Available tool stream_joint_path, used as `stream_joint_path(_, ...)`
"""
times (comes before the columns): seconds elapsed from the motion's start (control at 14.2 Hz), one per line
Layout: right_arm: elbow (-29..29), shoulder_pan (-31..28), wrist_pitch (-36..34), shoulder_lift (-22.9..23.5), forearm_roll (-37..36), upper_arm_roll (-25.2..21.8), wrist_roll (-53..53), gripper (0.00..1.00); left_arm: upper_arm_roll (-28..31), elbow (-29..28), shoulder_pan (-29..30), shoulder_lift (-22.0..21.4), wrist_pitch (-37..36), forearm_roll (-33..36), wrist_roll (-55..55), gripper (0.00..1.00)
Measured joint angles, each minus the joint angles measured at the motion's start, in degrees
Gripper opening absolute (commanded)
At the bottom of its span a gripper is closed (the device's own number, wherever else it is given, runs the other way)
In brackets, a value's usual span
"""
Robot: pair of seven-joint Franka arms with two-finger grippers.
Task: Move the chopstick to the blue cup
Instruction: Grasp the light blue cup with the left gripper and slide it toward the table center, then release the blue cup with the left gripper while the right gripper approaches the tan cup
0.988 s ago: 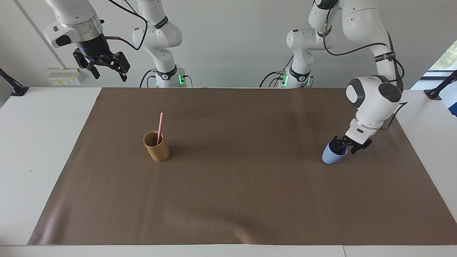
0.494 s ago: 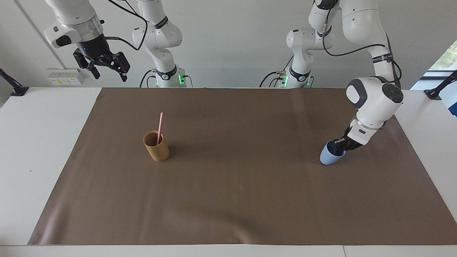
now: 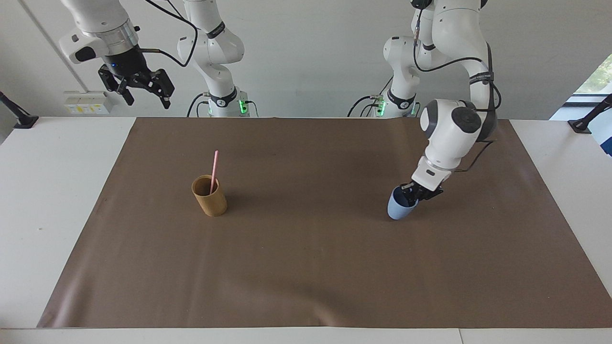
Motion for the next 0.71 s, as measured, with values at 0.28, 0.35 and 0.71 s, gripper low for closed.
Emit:
stream_joint_path(0.28,-0.2,0.0,0.0,0.0,0.0,0.0,0.0,1.0,-0.2,0.1,-10.8,-0.1,0.0,0.9,-13.6,0.0)
stream_joint_path(0.35,-0.2,0.0,0.0,0.0,0.0,0.0,0.0,1.0,-0.2,0.0,-13.1,-0.1,0.0,0.9,-15.9,0.0)
stream_joint_path(0.71,-0.8,0.0,0.0,-0.3,0.0,0.0,0.0,1.0,-0.3,-0.6,-18.5,0.3,1.1,0.9,-18.8,0.12)
